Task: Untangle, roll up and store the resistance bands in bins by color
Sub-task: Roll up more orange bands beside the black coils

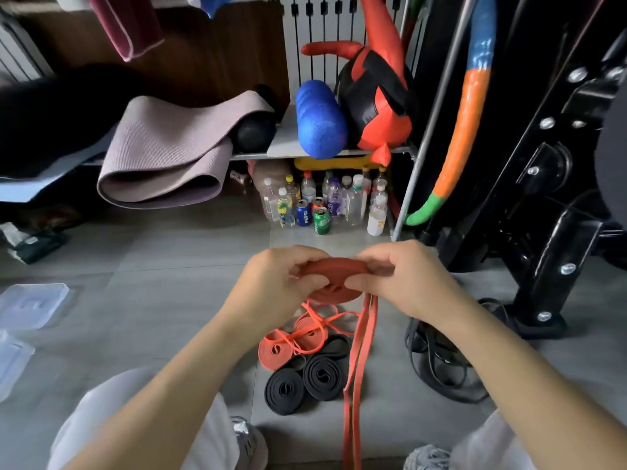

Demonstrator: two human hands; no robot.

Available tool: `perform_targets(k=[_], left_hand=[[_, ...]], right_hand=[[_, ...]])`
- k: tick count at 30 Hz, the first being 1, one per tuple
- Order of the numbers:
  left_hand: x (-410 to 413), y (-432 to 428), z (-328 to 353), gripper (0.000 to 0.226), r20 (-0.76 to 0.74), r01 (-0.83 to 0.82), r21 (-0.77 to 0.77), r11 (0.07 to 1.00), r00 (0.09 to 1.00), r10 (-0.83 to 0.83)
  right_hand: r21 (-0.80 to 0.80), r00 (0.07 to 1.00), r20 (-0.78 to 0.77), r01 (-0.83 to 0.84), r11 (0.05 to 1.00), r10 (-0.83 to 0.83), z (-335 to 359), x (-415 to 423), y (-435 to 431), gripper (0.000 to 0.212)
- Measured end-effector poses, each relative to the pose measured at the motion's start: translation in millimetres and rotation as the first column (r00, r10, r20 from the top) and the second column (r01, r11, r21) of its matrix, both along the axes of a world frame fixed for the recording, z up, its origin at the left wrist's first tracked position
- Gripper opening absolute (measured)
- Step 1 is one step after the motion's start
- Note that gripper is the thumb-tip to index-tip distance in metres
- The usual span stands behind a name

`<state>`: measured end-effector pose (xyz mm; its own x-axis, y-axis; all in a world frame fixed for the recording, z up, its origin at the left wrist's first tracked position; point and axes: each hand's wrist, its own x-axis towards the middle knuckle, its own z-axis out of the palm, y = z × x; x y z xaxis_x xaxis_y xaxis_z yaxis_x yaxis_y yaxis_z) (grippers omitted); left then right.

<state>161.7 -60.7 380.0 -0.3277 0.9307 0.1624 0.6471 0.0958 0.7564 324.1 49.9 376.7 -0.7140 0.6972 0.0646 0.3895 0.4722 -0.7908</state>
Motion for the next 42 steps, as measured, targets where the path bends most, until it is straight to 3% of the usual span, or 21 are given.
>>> perform_targets(k=[6,12,13,14,15,16,17,19,22,26,29,35,37,39,41,42], left_hand=[[-2,5,-2,0.040,0.317,-0.084,0.105,0.991,0.947,0.047],[8,6,-8,0.030,0.611,-0.114,0.044,0.993,0.789,0.064],[9,5,-10,0.031,0.571,-0.087,0.032,0.996,0.819,0.053],[10,4,-13,0.031,0.436,-0.055,0.031,0.998,0.899,0.036],[10,4,-17,0.030,0.206,-0.018,0.042,0.999,0.979,0.009],[12,3,-19,0.030,-0.063,0.029,0.067,0.997,0.998,-0.024],[13,2,-22,0.033,-0.289,0.098,0.098,0.990,0.955,-0.066],[19,3,-26,0.035,-0.443,0.196,0.083,0.977,0.885,-0.141],[24,4,-25,0.036,-0.360,0.163,0.106,0.981,0.926,-0.115],[22,5,-22,0.037,-0.047,0.023,0.154,0.988,0.999,-0.016],[19,5,-15,0.047,0.213,-0.109,0.174,0.979,0.974,0.071],[15,4,-11,0.043,0.399,-0.148,0.189,0.971,0.915,0.062],[14,3,-15,0.035,0.291,-0.097,0.109,0.989,0.955,0.061],[14,0,-21,0.032,-0.019,-0.060,0.043,0.997,0.998,0.060],[14,-2,-26,0.044,-0.372,0.050,0.085,0.995,0.928,-0.015],[13,-2,-28,0.045,-0.469,0.117,0.088,0.989,0.881,-0.063]], right_hand=[[-0.169,0.992,-0.126,0.011,0.986,-0.033,-10,0,7,0.026],[-0.308,0.940,-0.335,-0.037,0.951,-0.072,-13,3,5,0.020],[-0.283,0.945,-0.321,-0.039,0.958,-0.057,-15,4,3,0.022],[-0.267,0.955,-0.292,-0.036,0.963,-0.045,-16,5,1,0.024],[-0.231,0.969,-0.243,-0.023,0.973,-0.035,-17,6,-1,0.026],[-0.175,0.984,-0.174,-0.003,0.985,-0.028,-18,7,-2,0.027],[-0.095,0.995,-0.099,0.006,0.995,-0.016,-20,8,-3,0.027],[0.011,1.000,-0.002,0.002,1.000,-0.002,-22,8,-5,0.021],[-0.037,0.999,-0.029,0.017,0.999,-0.018,-22,11,-7,0.018],[-0.222,0.981,-0.184,0.022,0.975,-0.064,-17,15,-5,0.029],[-0.267,0.970,-0.219,0.048,0.962,-0.109,-19,18,-3,0.029],[-0.245,0.953,-0.262,0.086,0.966,-0.151,-22,14,-7,0.027],[-0.232,0.958,-0.249,0.083,0.969,-0.142,-24,13,-8,0.027],[-0.194,0.978,-0.181,0.066,0.979,-0.102,-27,12,-10,0.023],[-0.109,0.995,-0.094,0.033,0.993,-0.043,-29,10,-12,0.018],[-0.069,0.998,-0.065,0.021,0.997,-0.026,-29,10,-13,0.018]])
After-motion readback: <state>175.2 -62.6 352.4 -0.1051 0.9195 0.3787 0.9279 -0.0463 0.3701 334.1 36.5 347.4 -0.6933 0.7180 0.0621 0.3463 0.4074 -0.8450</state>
